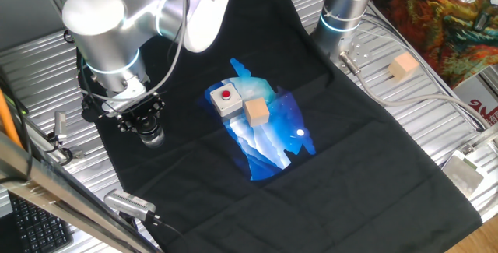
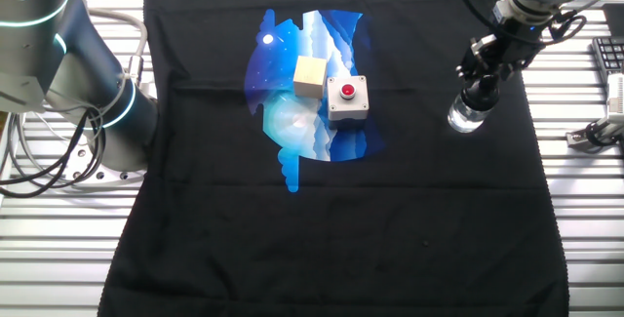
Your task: Screw the lid onto the jar
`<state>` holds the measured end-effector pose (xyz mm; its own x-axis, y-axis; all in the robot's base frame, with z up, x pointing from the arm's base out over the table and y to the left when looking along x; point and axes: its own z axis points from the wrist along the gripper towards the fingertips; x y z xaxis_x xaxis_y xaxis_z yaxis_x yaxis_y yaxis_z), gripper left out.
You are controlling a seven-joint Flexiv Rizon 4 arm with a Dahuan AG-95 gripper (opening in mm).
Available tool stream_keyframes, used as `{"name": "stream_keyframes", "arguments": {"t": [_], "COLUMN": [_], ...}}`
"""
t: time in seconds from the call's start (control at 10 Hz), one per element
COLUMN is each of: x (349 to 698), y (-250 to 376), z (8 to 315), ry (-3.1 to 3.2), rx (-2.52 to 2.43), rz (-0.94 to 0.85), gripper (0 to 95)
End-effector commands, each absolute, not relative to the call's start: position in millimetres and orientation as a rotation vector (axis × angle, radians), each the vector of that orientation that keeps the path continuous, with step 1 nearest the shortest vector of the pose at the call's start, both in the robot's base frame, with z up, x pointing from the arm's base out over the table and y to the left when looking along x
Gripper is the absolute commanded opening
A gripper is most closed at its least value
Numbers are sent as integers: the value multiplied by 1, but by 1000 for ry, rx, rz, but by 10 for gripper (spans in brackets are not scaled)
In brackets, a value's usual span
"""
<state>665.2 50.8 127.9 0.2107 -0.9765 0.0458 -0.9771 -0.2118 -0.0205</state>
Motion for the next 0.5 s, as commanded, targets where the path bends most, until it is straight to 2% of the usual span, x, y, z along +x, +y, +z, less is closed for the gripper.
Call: {"name": "stream_keyframes", "arguments": {"t": [0.1, 0.4, 0.5], "x": [664, 663, 663], "y": [47, 44, 44], "z": [127, 127, 127], "ry": [-1968, -1982, -1984], "rx": [2436, 2434, 2432], "rz": [75, 68, 68], "gripper": [570, 570, 380]}}
